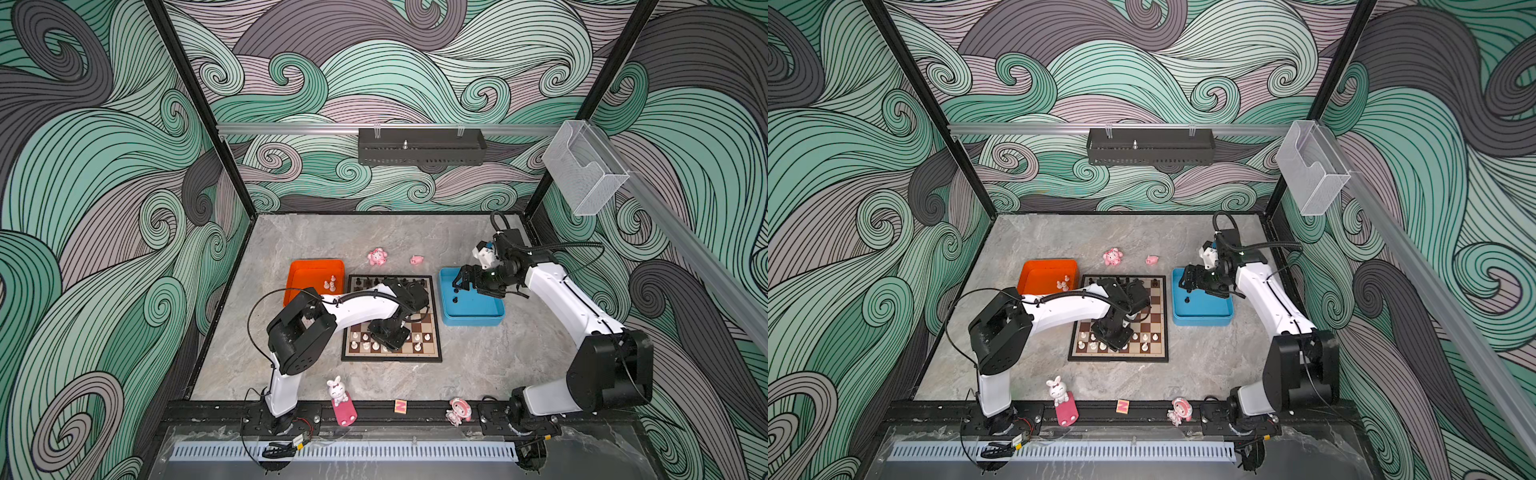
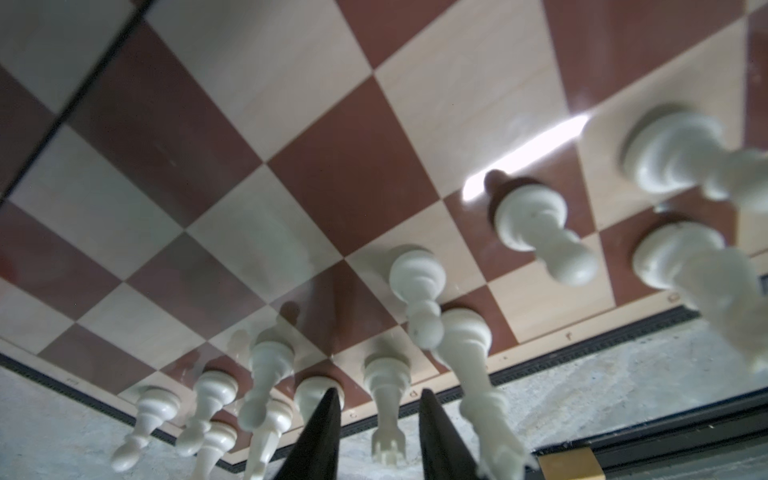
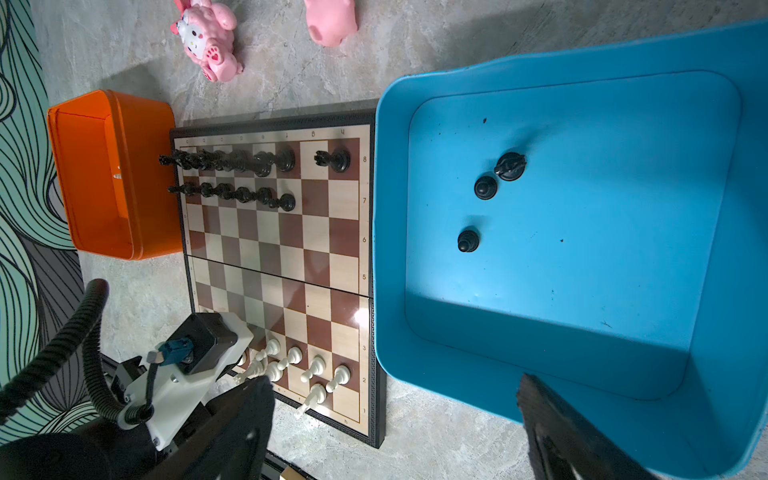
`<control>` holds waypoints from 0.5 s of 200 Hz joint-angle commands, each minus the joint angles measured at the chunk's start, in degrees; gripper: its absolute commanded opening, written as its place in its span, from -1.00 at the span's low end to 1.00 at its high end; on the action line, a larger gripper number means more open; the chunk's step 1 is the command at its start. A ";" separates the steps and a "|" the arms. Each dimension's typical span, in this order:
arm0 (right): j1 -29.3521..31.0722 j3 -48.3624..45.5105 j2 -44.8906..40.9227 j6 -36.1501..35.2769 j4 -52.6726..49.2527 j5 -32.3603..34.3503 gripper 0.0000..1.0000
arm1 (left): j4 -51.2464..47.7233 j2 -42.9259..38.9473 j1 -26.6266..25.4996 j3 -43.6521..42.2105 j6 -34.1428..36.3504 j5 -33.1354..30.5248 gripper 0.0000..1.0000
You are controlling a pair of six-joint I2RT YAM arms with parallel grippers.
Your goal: Set up the chess pieces on the board
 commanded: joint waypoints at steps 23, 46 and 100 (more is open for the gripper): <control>-0.50 -0.16 0.45 -0.68 -0.29 0.22 0.84 | 0.65 1.09 0.09 -0.32 0.37 0.45 -0.39; -0.50 -0.10 0.47 -0.68 -0.20 0.25 0.84 | 0.49 0.97 0.12 -0.16 0.40 0.47 -0.45; -0.50 0.02 0.63 -0.59 -0.25 0.14 0.84 | -0.41 0.40 0.10 0.56 0.58 0.04 -0.58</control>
